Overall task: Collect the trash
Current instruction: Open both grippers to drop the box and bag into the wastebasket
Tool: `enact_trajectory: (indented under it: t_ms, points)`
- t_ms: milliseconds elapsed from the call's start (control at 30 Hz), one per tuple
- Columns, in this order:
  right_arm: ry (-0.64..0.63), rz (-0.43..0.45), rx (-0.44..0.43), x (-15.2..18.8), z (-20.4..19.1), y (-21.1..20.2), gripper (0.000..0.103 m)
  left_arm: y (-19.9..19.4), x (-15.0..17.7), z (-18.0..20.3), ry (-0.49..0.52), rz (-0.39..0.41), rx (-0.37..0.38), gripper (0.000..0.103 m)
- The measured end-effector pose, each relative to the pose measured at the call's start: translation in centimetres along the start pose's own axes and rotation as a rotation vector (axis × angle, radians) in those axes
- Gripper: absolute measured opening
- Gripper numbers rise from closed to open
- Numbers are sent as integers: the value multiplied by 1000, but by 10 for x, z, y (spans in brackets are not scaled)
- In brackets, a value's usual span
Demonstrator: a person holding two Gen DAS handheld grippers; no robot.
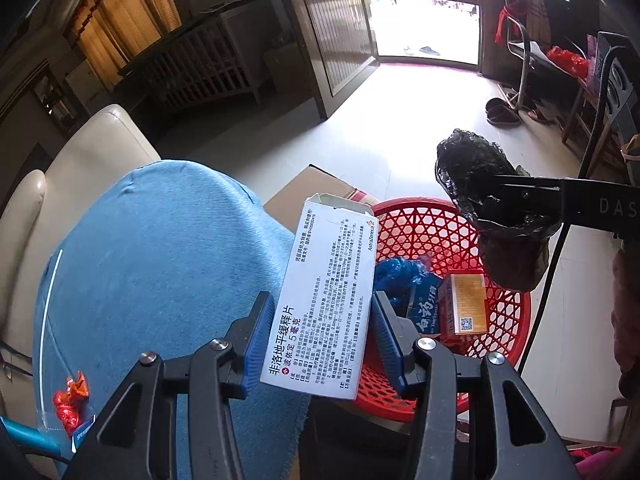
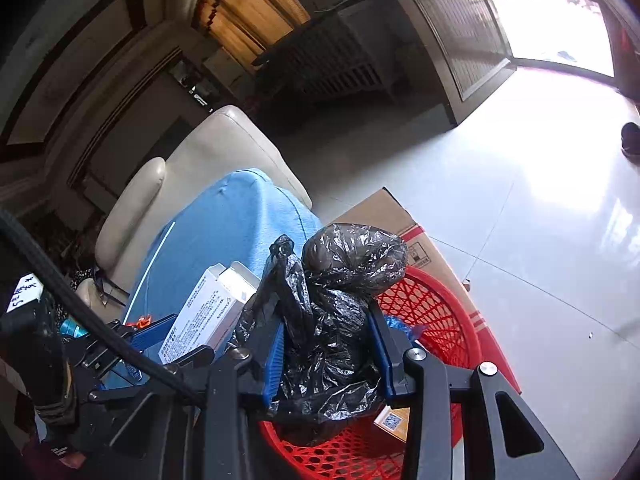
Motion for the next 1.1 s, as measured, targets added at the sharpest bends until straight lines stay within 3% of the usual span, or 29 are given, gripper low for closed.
enact_trajectory:
  t_ms: [400,700,933,1100]
  points:
    - [49,-12,-1,0,22,1,41,15,-4,12,24,-38,19,51]
    - [76,-40,5,0,25,12,41,24,-2,13,4,-59,102,53]
    - [132,-82,-1,1,32,18,54,23,7,-5,-61,-66,142,60]
    - [129,-86,-3,1,28,19,57,14,25,-33,-127,-52,113,60]
Point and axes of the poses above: each gripper's, at about its wrist camera, not at the fingertips, and y roughly the way its jaws point, z to its right, x to its underside, the point moved 9 cm from there along y, roughly the way its jaws point, and after that the axes turned 9 degrees about -z, right-handed, at the moved point
